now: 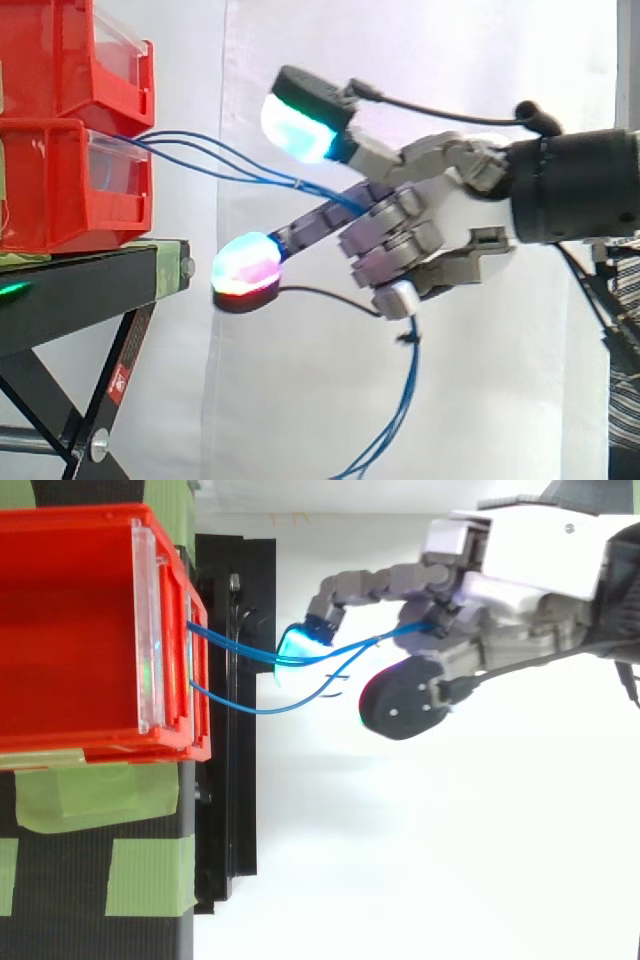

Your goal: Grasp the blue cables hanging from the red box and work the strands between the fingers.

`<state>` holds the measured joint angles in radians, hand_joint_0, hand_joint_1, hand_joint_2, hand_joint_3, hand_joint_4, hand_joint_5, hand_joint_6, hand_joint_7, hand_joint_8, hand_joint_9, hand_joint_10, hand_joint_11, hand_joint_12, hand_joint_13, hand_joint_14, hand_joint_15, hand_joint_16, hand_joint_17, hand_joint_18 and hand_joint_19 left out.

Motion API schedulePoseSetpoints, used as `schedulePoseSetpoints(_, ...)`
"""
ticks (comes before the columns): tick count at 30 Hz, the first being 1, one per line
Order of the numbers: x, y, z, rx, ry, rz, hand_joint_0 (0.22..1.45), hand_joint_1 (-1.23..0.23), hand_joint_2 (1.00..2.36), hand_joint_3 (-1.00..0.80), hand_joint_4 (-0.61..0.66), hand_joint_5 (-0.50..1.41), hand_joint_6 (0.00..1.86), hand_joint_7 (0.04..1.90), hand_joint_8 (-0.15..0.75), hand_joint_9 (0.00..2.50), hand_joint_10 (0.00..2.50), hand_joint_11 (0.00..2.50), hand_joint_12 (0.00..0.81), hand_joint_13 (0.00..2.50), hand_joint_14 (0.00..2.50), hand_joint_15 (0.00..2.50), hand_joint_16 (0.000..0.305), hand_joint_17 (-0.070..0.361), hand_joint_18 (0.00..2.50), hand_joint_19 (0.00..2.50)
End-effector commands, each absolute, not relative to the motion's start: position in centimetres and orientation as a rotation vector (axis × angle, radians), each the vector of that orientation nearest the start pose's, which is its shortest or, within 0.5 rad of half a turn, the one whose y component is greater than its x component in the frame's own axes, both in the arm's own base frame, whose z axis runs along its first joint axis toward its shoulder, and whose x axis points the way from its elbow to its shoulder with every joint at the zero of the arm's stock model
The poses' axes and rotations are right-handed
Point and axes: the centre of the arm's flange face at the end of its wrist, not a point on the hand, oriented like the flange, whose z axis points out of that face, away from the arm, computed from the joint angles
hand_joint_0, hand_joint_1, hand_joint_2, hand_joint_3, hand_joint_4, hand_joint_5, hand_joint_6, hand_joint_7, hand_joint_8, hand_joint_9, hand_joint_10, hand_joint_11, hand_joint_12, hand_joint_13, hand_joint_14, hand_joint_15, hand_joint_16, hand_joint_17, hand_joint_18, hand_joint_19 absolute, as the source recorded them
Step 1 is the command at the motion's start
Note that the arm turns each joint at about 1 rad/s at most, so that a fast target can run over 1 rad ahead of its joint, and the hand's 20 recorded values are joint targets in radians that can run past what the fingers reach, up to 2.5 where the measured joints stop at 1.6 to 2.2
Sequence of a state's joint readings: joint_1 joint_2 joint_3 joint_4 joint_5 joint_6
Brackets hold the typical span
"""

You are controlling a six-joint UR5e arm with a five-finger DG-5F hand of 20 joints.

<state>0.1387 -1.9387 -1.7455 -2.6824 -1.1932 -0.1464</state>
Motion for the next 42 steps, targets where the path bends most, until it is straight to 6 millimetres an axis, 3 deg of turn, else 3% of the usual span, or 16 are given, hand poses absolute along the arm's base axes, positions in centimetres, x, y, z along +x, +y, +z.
schedulePoseSetpoints(1,58.6,-9.0,26.8,1.173,1.010,0.950,0.73,-0.57,1.00,-1.00,0.37,0.24,0.01,1.07,0.478,1.74,2.50,2.50,0.586,1.94,2.50,1.60,0.255,0.191,2.50,0.58)
schedulePoseSetpoints(11,58.0,-8.9,26.2,1.261,1.013,0.970,0.73,-0.58,1.00,-1.00,0.36,0.25,0.01,1.10,0.478,1.74,2.50,2.50,0.586,1.94,2.50,1.60,0.255,0.191,2.50,0.58)
schedulePoseSetpoints(42,57.6,-9.0,26.2,1.315,0.990,0.984,0.80,-0.62,1.01,-0.90,0.29,0.30,0.01,1.26,0.478,1.74,2.50,2.50,0.586,1.94,2.50,1.60,0.255,0.191,2.50,0.58)
